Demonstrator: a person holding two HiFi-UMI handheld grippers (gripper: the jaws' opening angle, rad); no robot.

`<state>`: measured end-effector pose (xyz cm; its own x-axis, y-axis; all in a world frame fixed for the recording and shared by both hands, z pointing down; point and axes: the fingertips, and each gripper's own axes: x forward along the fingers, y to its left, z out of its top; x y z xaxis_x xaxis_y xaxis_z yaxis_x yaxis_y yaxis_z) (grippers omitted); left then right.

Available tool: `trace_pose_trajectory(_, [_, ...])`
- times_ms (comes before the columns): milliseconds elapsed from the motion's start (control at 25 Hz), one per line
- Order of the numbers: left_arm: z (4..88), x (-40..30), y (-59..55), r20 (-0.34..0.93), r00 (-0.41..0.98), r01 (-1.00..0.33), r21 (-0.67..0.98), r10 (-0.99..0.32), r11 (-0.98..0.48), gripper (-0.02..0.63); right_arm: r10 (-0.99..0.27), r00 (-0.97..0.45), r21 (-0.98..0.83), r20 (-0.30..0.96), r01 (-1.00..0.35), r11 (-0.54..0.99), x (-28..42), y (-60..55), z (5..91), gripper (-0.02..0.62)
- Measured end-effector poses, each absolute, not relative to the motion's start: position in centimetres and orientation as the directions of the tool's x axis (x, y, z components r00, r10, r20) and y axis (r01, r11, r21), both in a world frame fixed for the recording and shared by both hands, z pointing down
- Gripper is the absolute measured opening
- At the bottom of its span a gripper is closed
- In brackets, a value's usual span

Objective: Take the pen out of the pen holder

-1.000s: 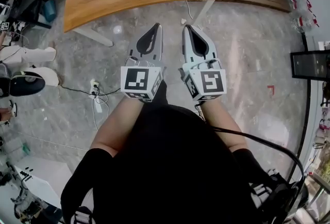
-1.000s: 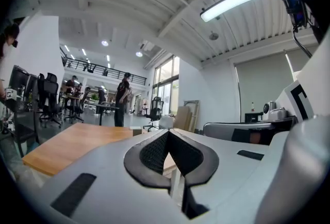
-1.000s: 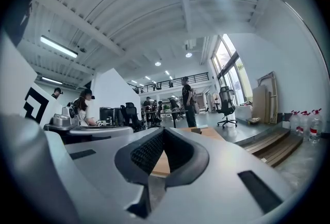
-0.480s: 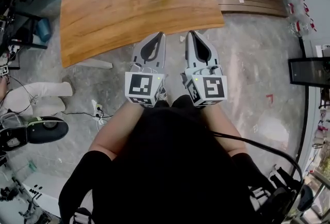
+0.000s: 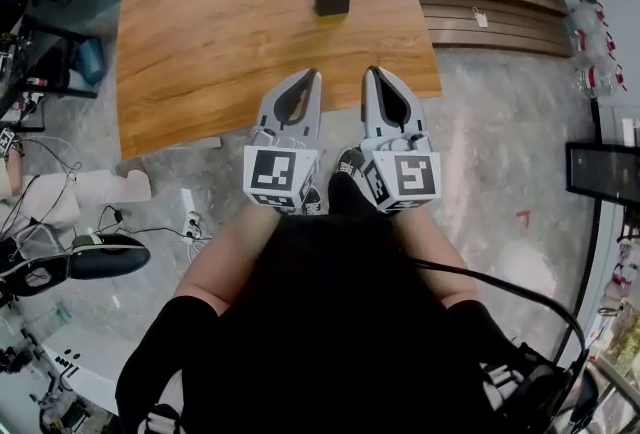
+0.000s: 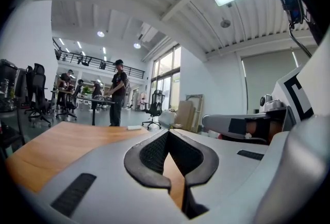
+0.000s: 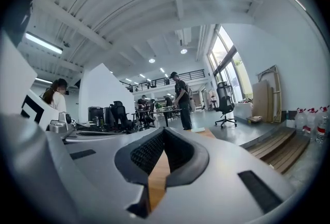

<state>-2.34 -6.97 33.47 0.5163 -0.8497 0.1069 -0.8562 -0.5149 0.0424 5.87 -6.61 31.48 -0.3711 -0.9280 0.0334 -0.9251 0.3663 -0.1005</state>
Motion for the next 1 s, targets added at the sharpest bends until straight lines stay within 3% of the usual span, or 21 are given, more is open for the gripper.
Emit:
trace_pose_trajectory(360, [35.5, 0.4, -15.8, 0.128, 0.479, -0.877, 0.042, -0.868, -0.478, 0.000, -0.893, -0.447, -0.116, 0.058, -0.891, 0.438, 7.4, -15.8, 33.8, 0.014])
trace_pose_trajectory(1000, [44.2, 0.0, -28.2, 0.231, 0.523, -0.851, 0.093, -0.820, -0.516, 0.000, -0.876, -0.440, -0.227, 0.199, -0.890, 0.395, 6.8, -29.3, 44.0, 0.015])
